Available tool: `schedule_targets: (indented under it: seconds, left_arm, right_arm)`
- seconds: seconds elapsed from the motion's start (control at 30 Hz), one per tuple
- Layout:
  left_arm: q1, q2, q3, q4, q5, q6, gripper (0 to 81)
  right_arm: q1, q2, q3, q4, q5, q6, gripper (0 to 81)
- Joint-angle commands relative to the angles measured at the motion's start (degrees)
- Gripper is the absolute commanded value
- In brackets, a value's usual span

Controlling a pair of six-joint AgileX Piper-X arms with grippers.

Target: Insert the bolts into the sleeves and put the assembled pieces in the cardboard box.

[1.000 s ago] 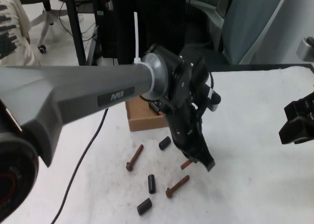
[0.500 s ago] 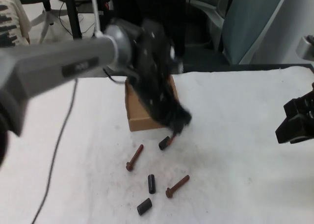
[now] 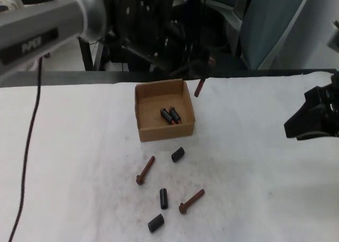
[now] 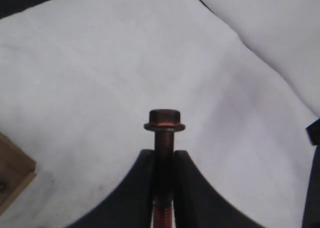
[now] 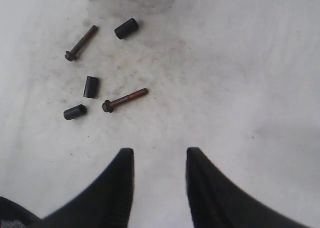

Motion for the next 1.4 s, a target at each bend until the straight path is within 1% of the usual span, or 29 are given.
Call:
schedule_targets:
  seconds: [0.0, 0.1, 0.23, 0.3, 0.4, 0.47, 0.57, 0.7, 0.77, 0.87, 0.93, 1.1, 1.23, 1.37]
  left_arm:
    - [0.9, -3.2, 5.78, -7.36, 2.59, -4.12, 0.2]
    - [2.23, -7.68, 14.42, -15.12, 2.95, -6.56, 0.2]
    - [5.32, -14.62, 25.29, -24.98, 2.95, -9.52, 0.2]
    - [6.72, -17.87, 27.88, -26.69, 2.68, -9.49, 0.2]
    - [8.65, -21.23, 29.31, -25.07, 2.53, -7.92, 0.2]
    - [9.62, -23.05, 29.7, -22.12, 0.46, -6.42, 0.2]
    - [10.28, -25.25, 29.69, -15.36, -4.92, 0.73, 0.2]
    - [10.53, -27.2, 29.69, -8.44, -6.3, 5.15, 0.2]
    - [10.53, -27.77, 29.69, -7.44, -6.46, 6.11, 0.2]
    - [10.66, -28.17, 29.69, -7.15, -6.56, 6.15, 0.2]
    - [10.97, -28.31, 29.69, -6.41, -6.56, 6.15, 0.2]
    - [12.96, -28.79, 29.69, -3.06, -6.56, 7.06, 0.2]
    - [15.08, -30.37, 29.69, -1.64, -6.39, 8.21, 0.2]
    - [16.18, -33.49, 29.69, -1.53, -6.38, 8.21, 0.2]
  right_arm:
    - [-0.17, -0.17, 0.05, -0.39, -1.5, -0.07, 32.9]
    - [-0.17, -0.17, 0.05, -0.59, -1.71, -0.05, 32.9]
    - [0.49, -0.17, 0.05, -1.67, -1.69, -0.53, 32.9]
    - [1.39, -0.17, 0.05, -2.68, -2.22, -0.53, 32.9]
    - [3.72, 0.44, 0.05, -5.78, -3.24, -1.14, 32.9]
    - [6.64, 1.62, 0.05, -7.89, -3.21, -3.5, 32.9]
    - [11.61, 4.46, 0.05, -10.15, -2.21, -4.39, 32.9]
    - [18.53, 10.07, 0.05, -12.99, 1.94, -4.18, 32.9]
    - [21.19, 12.58, 0.05, -14.35, 3.69, -2.12, 32.9]
    - [24.99, 15.92, 0.05, -16.76, 3.49, 3.8, 32.9]
    - [27.22, 17.15, 0.05, -18.79, 3.5, 6.32, 32.9]
    - [32.22, 18.46, -0.17, -25.76, 3.9, 14.04, 32.9]
    - [34.17, 20.05, -1.58, -26.35, 5.57, 18.14, 32.7]
    - [34.98, 22.85, -5.46, -21.25, 6.47, 17.46, 28.1]
